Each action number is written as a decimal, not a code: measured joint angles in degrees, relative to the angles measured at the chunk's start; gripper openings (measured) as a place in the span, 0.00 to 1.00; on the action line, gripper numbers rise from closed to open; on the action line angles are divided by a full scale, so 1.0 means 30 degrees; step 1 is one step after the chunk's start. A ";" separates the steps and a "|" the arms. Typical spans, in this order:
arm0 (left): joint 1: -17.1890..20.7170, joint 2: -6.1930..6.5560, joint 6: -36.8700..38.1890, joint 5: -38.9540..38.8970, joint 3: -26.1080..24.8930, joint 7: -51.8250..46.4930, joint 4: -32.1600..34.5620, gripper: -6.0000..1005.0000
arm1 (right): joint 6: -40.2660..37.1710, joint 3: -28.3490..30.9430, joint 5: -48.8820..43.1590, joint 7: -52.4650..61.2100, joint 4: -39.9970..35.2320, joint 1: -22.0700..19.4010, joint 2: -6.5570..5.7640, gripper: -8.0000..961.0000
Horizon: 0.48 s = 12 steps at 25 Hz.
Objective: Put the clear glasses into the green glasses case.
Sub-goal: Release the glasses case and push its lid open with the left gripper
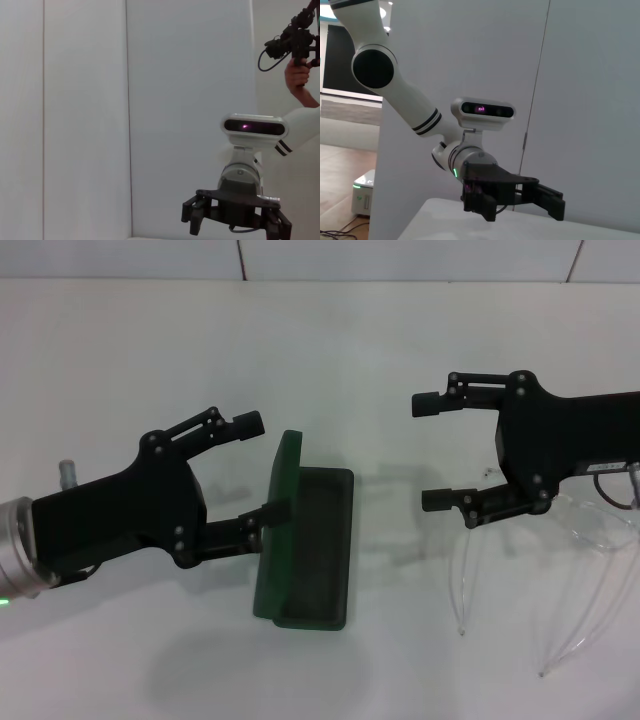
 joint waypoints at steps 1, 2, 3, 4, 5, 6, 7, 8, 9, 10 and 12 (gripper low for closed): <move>0.0031 -0.0008 0.0000 -0.0002 -0.0003 0.0038 0.0000 0.86 | 0.0053 -0.0001 -0.0004 -0.0005 -0.0004 0.0075 -0.0032 0.87; 0.0060 -0.0013 0.0000 -0.0012 -0.0004 0.0068 -0.0001 0.86 | 0.0064 0.0000 -0.0005 -0.0005 -0.0004 0.0088 -0.0040 0.87; 0.0103 -0.0026 0.0000 -0.0043 -0.0006 0.0088 -0.0001 0.86 | 0.0064 0.0000 -0.0005 -0.0005 -0.0004 0.0088 -0.0040 0.87; 0.0122 -0.0037 0.0000 -0.0060 -0.0007 0.0092 0.0000 0.86 | 0.0073 -0.0001 -0.0006 -0.0007 -0.0005 0.0101 -0.0054 0.87; 0.0149 -0.0067 0.0000 -0.0062 -0.0007 0.0109 0.0000 0.86 | 0.0076 0.0000 -0.0011 -0.0007 -0.0005 0.0155 -0.0121 0.87; 0.0171 -0.0103 -0.0008 -0.0063 -0.0007 0.0159 0.0000 0.86 | 0.0076 0.0000 -0.0011 -0.0008 -0.0004 0.0164 -0.0135 0.87; 0.0193 -0.0136 -0.0020 -0.0064 -0.0007 0.0213 0.0001 0.86 | 0.0076 0.0000 -0.0015 -0.0008 -0.0004 0.0176 -0.0145 0.87; 0.0212 -0.0161 -0.0045 -0.0062 -0.0007 0.0273 0.0001 0.86 | 0.0076 -0.0001 -0.0034 -0.0008 -0.0006 0.0185 -0.0147 0.87; 0.0231 -0.0188 -0.0072 -0.0054 -0.0007 0.0336 0.0000 0.86 | 0.0076 0.0000 -0.0062 -0.0009 -0.0005 0.0188 -0.0149 0.87; 0.0245 -0.0211 -0.0096 -0.0043 -0.0006 0.0381 0.0000 0.86 | 0.0076 -0.0001 -0.0128 -0.0008 -0.0004 0.0188 -0.0150 0.87; 0.0254 -0.0221 -0.0108 -0.0041 -0.0007 0.0395 0.0000 0.86 | 0.0072 -0.0001 -0.0245 -0.0010 -0.0005 0.0187 -0.0162 0.87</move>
